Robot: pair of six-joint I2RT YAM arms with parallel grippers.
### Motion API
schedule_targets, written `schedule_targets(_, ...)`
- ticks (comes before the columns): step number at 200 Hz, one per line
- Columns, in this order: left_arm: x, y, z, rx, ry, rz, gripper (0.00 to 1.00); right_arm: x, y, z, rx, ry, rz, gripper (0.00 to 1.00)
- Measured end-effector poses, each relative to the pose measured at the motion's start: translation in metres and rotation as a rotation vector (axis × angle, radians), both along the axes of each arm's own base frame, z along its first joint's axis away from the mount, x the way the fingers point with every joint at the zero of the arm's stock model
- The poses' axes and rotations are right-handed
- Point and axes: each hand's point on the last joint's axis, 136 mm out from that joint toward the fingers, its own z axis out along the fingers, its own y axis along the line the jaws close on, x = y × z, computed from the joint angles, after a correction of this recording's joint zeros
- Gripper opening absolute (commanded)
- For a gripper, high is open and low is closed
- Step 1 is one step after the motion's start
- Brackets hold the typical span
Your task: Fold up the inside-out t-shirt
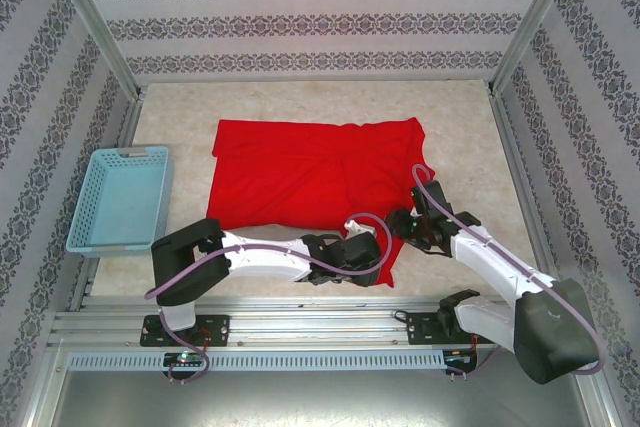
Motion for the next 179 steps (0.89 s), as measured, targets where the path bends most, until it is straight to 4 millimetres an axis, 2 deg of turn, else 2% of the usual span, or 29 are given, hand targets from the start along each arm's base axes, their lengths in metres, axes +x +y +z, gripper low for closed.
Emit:
schedule_targets(46,0.0,0.001,-0.005,0.007,0.012,0.014,0.31,0.001,0.0,-0.01,-0.008,0.014,-0.002,0.52)
schedule_targets(99,0.001,0.0,-0.006,-0.005,0.015,0.03,0.15,0.005,0.001,-0.025,-0.021,0.047,-0.001,0.52)
schedule_targets(140,0.003,0.01,-0.015,0.017,0.015,0.048,0.01,0.009,-0.001,-0.03,-0.038,0.05,-0.017,0.51)
schedule_targets(166,0.002,0.016,-0.016,0.025,0.011,0.053,0.0,0.013,-0.002,-0.03,-0.047,0.048,-0.022,0.51)
schedule_targets(179,0.002,0.019,-0.01,0.018,0.003,0.055,0.0,0.015,-0.002,-0.03,-0.052,0.049,-0.025,0.5)
